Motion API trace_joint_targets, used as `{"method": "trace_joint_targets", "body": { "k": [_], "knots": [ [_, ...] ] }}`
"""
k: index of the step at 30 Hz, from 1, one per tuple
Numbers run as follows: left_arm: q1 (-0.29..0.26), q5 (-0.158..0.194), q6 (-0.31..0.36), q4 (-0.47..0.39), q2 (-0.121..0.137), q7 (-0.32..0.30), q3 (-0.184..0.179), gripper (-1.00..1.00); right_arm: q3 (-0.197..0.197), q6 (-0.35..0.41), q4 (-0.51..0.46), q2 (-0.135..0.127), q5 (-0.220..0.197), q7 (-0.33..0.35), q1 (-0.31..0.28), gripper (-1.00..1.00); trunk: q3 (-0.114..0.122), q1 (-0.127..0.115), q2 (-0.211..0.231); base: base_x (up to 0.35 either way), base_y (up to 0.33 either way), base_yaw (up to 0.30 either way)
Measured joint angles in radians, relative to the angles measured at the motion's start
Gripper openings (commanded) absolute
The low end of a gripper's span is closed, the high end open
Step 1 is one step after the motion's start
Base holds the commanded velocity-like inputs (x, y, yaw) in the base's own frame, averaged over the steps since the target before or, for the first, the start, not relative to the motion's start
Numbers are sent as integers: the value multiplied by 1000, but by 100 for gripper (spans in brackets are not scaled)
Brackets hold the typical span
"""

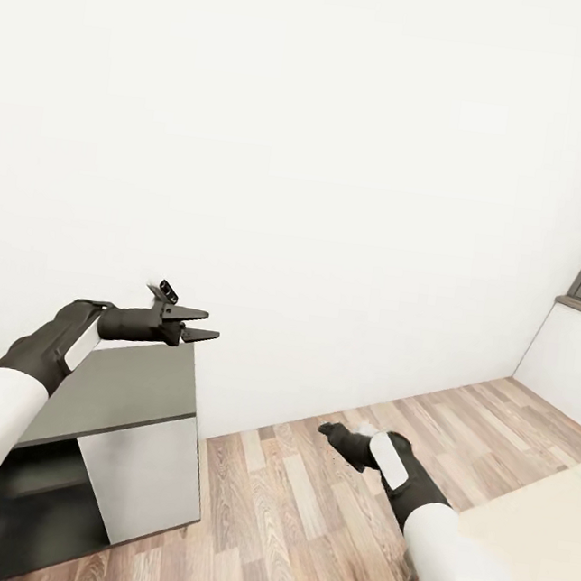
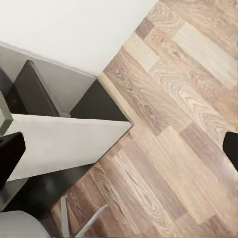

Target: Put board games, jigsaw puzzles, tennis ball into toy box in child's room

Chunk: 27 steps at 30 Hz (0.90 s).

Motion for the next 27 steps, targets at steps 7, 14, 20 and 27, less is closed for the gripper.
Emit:
{"method": "trace_joint_targets", "body": {
  "k": [7, 14, 20, 27],
  "knots": [
    [0, -2, 0, 0, 3, 0, 0, 100, 0, -139, 76, 12, 217, 2, 85, 100, 0, 0, 0, 0, 0, 0],
    [2, -8, -3, 0, 1, 0, 0, 100, 0, -244, 210, 13, 262, 2, 98, 100, 0, 0, 0, 0, 0, 0],
    [18, -10, -5, 0, -2, 0, -1, 100, -1, -280, 228, 2, 262, 1, 112, 100, 0, 0, 0, 0, 0, 0],
    [35, -12, -20, 0, -1, 0, 0, 100, -5, -292, 228, -5, 259, 1, 187, 100, 0, 0, 0, 0, 0, 0]
  ]
}}
